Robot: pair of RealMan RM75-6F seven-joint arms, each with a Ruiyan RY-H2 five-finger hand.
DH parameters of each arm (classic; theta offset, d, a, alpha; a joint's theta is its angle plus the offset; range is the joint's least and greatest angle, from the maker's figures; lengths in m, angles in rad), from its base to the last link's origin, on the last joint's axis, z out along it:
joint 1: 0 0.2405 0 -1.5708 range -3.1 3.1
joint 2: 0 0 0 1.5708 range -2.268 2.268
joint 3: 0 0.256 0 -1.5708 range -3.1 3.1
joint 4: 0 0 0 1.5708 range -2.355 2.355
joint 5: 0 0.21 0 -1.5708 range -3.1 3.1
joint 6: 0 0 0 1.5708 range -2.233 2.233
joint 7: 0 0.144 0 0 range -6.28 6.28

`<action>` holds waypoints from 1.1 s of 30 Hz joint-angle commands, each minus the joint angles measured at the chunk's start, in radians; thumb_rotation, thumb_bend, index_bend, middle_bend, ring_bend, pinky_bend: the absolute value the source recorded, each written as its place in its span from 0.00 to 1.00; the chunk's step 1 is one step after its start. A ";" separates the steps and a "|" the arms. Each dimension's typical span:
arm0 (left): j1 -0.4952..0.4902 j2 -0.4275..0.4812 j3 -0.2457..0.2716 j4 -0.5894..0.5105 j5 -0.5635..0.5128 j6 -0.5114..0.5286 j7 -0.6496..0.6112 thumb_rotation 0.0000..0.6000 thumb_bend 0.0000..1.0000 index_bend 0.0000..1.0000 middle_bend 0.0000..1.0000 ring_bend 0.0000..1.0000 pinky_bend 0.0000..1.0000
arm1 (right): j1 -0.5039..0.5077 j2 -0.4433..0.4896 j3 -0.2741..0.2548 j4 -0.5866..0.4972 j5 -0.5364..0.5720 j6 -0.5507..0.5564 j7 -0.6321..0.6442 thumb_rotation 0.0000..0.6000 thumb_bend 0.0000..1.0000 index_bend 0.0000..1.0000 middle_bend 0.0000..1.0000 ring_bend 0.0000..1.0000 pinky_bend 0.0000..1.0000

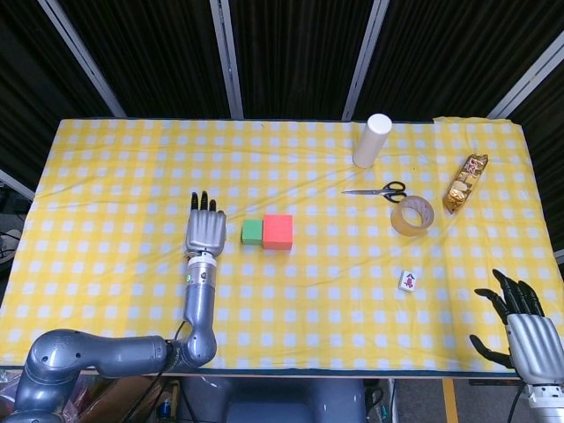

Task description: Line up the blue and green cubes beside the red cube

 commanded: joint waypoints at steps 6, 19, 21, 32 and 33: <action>-0.037 -0.062 -0.021 0.081 -0.001 -0.024 0.006 1.00 0.42 0.44 0.17 0.00 0.00 | -0.001 0.000 0.001 0.005 0.003 0.002 0.006 1.00 0.28 0.26 0.03 0.07 0.00; -0.083 -0.138 -0.047 0.193 -0.008 -0.056 0.035 1.00 0.42 0.44 0.17 0.00 0.00 | -0.002 0.001 0.003 0.013 0.013 0.000 0.017 1.00 0.28 0.26 0.03 0.07 0.00; -0.088 -0.153 -0.047 0.214 -0.006 -0.063 0.038 1.00 0.42 0.44 0.17 0.00 0.00 | -0.002 0.002 0.003 0.014 0.017 -0.002 0.022 1.00 0.28 0.26 0.03 0.07 0.00; -0.101 -0.195 -0.067 0.272 0.010 -0.082 0.034 1.00 0.42 0.44 0.17 0.00 0.00 | -0.003 0.002 0.004 0.019 0.020 -0.002 0.025 1.00 0.28 0.26 0.03 0.07 0.00; -0.104 -0.197 -0.071 0.275 0.012 -0.081 0.034 1.00 0.42 0.44 0.17 0.00 0.00 | -0.002 0.003 0.005 0.018 0.021 -0.003 0.025 1.00 0.28 0.26 0.03 0.07 0.00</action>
